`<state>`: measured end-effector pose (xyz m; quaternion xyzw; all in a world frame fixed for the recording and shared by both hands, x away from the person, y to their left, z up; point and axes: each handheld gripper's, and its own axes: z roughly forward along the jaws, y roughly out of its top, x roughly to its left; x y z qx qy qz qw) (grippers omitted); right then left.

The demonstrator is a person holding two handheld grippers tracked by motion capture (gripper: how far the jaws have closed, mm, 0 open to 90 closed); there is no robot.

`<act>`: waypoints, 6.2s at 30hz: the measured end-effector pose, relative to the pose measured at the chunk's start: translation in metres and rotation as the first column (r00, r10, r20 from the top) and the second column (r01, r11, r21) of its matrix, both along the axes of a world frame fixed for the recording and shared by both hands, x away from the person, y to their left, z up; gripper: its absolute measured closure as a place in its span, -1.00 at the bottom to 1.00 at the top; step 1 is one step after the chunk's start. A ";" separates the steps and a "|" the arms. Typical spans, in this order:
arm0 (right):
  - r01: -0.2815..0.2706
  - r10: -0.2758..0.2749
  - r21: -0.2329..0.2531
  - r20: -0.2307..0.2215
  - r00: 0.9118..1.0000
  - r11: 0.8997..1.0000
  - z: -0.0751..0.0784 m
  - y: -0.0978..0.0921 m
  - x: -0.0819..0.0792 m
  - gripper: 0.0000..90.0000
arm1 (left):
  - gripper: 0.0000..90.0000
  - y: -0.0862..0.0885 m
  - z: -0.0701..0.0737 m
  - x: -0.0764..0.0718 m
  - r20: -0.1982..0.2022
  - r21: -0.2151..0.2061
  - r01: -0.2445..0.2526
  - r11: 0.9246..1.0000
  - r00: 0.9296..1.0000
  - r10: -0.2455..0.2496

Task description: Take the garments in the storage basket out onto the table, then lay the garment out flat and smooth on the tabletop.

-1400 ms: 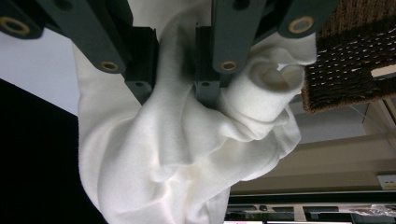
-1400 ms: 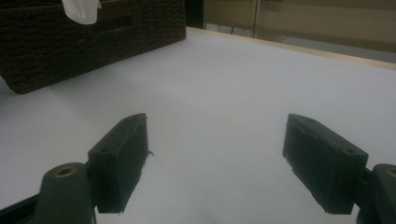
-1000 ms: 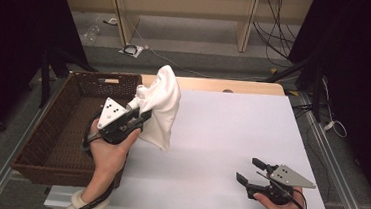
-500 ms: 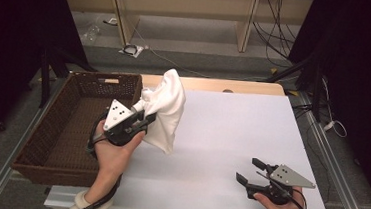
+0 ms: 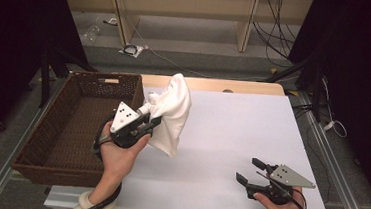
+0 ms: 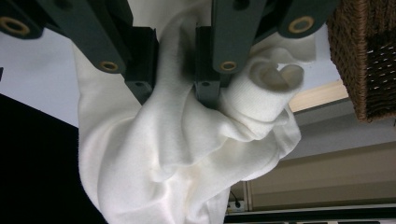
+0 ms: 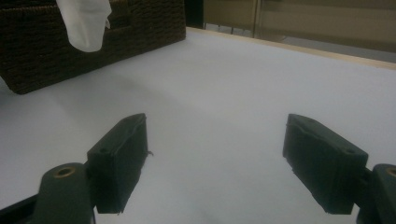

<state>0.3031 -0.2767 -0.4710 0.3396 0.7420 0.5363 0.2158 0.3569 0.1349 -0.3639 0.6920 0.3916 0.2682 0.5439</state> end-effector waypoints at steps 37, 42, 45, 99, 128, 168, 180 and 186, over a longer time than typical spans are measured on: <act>-0.004 0.004 0.004 0.005 1.000 1.000 -0.001 0.001 0.001 -0.48 | 0.64 -0.022 -0.013 0.001 -0.032 0.034 0.064 0.997 0.997 -0.063; -0.003 0.003 0.005 0.003 1.000 1.000 -0.001 0.001 0.000 -0.48 | 0.64 -0.023 -0.013 0.001 -0.035 0.032 0.065 0.997 0.997 -0.064; -0.001 0.001 0.004 -0.001 1.000 1.000 -0.001 0.001 0.001 -0.48 | 0.64 -0.025 -0.014 0.001 -0.038 0.036 0.072 0.997 0.997 -0.070; 0.011 -0.011 -0.001 -0.014 1.000 1.000 -0.004 0.000 0.005 -0.48 | 0.54 -0.090 -0.088 0.041 -0.227 0.140 0.170 0.976 0.965 -0.135; 0.001 -0.003 -0.045 -0.029 1.000 0.999 -0.006 0.003 0.005 -0.51 | -0.84 -0.049 -0.094 -0.013 -0.249 0.086 0.253 0.964 0.942 -0.225; -0.006 0.005 -0.055 -0.020 1.000 0.998 -0.007 0.005 0.005 -0.50 | -0.76 -0.036 -0.098 -0.022 -0.226 0.047 0.228 0.972 0.951 -0.212; -0.068 0.066 -0.069 -0.018 0.998 0.995 -0.001 0.029 0.010 -0.42 | -0.75 -0.034 -0.097 -0.021 -0.227 0.009 0.218 0.976 0.951 -0.211; -0.112 0.109 -0.076 -0.041 0.993 0.991 -0.001 0.056 0.023 -0.33 | -0.74 -0.037 -0.096 -0.023 -0.227 0.030 0.215 0.976 0.953 -0.202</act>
